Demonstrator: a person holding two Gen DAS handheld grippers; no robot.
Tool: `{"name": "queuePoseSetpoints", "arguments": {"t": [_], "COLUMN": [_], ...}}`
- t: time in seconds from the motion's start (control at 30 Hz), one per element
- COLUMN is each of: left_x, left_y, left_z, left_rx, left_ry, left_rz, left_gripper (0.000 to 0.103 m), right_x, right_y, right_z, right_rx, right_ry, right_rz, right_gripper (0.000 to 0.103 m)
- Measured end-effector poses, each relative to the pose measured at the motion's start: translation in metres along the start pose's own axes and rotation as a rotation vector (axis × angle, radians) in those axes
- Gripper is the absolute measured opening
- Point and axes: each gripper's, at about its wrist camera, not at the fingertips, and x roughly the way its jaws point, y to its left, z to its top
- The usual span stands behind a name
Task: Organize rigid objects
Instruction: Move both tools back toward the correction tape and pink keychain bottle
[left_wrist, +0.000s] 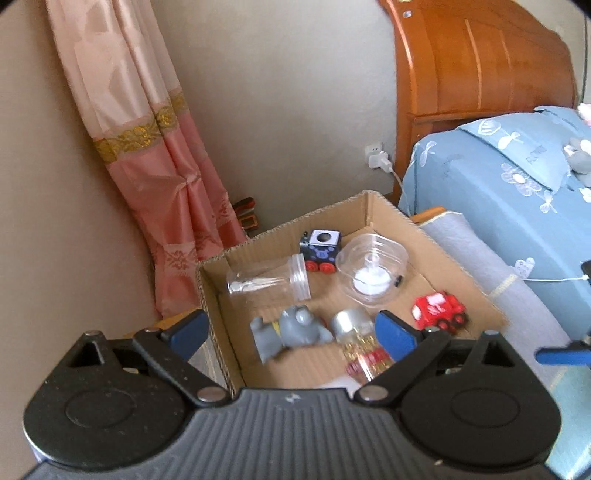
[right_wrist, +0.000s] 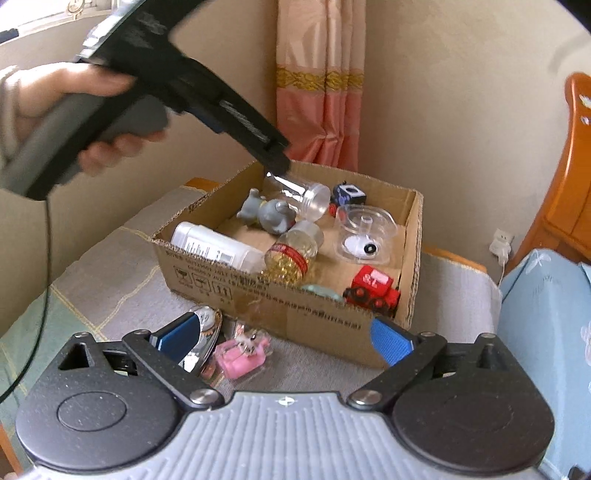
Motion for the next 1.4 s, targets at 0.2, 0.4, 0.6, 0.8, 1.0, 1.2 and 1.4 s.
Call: {"name": "queuePoseSetpoints", "arguments": {"t": [0.2, 0.4, 0.6, 0.8, 1.0, 1.2, 1.4], "left_x": [-0.036, -0.055, -0.054, -0.051, -0.046, -0.049, -0.066], "left_y": [-0.003, -0.007, -0.002, 0.008, 0.011, 0.01, 0.005], "left_z": [-0.033, -0.082, -0.116, -0.126, -0.128, -0.129, -0.133], "left_rx": [0.006, 0.012, -0.01, -0.05, -0.064, -0.073, -0.068], "left_ry": [-0.037, -0.066, -0.031, -0.007, 0.016, 0.029, 0.036], "left_rz": [0.013, 0.003, 0.009, 0.01, 0.013, 0.026, 0.045], "left_gripper": [0.098, 0.1, 0.1, 0.1, 0.1, 0.1, 0.1], "right_x": [0.001, 0.019, 0.044, 0.071, 0.094, 0.095, 0.087], "right_y": [0.008, 0.016, 0.016, 0.022, 0.025, 0.019, 0.001], "right_z": [-0.015, -0.035, -0.043, -0.032, -0.027, -0.036, -0.048], "right_rx": [0.028, 0.034, 0.103, 0.174, 0.219, 0.219, 0.244], "right_ry": [0.005, 0.036, 0.072, 0.069, 0.084, 0.098, 0.108], "right_rz": [-0.03, -0.047, -0.054, -0.103, -0.161, -0.193, -0.222], "right_gripper": [0.103, 0.103, 0.103, 0.103, 0.103, 0.103, 0.103]}}
